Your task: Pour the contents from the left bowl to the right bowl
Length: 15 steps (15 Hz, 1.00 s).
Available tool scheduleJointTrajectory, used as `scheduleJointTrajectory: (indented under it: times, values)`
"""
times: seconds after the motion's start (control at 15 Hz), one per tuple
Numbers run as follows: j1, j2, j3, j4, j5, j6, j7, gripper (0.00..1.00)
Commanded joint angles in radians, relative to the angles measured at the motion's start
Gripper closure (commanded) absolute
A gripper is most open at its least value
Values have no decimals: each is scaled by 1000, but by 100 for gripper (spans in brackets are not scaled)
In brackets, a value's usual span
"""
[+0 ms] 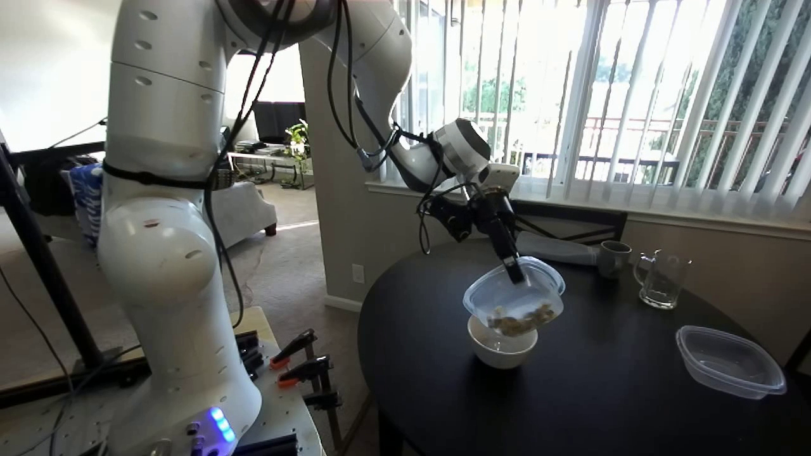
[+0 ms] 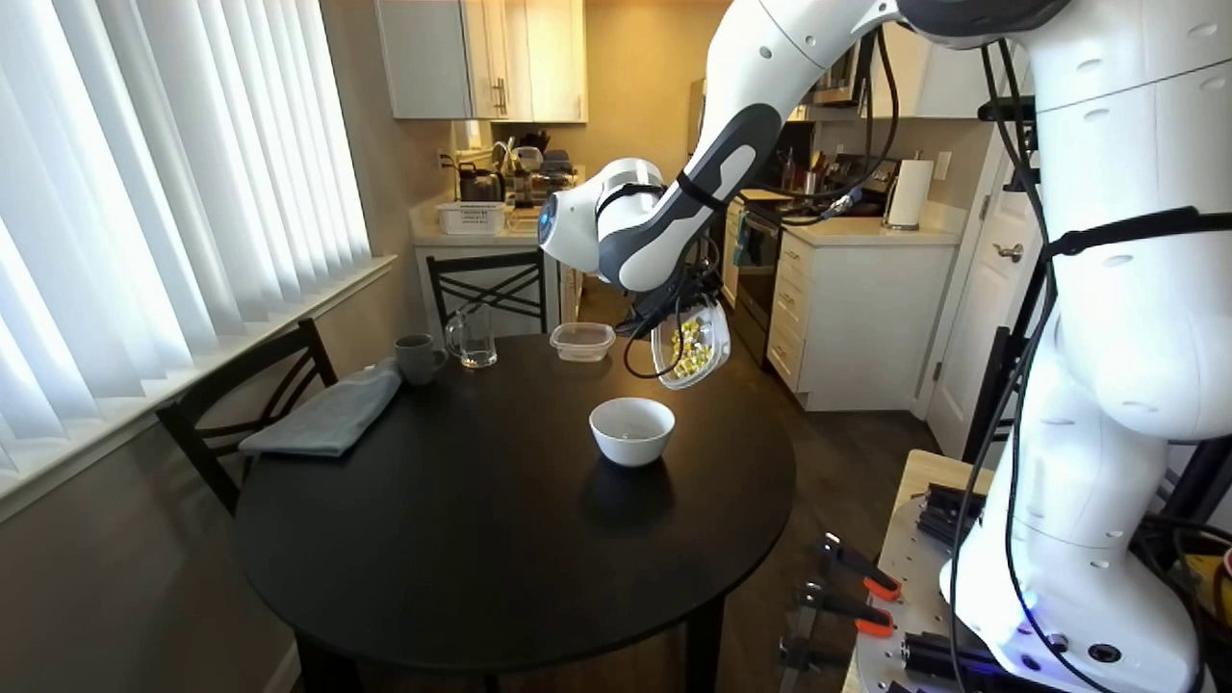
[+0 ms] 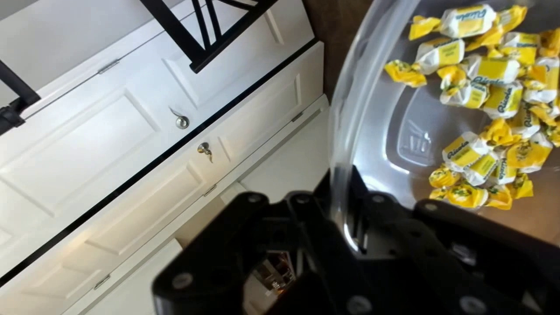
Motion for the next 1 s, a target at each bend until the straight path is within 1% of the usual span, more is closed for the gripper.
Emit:
scheduleJointTrajectory:
  times: [0.0, 0.2, 0.4, 0.93]
  values:
    - [23, -4, 37, -5, -39, -102, 58, 97]
    - [39, 16, 64, 15, -47, -168, 70, 97]
    - [47, 56, 78, 59, -65, -224, 75, 97]
    - [48, 158, 77, 148, -113, -284, 77, 97]
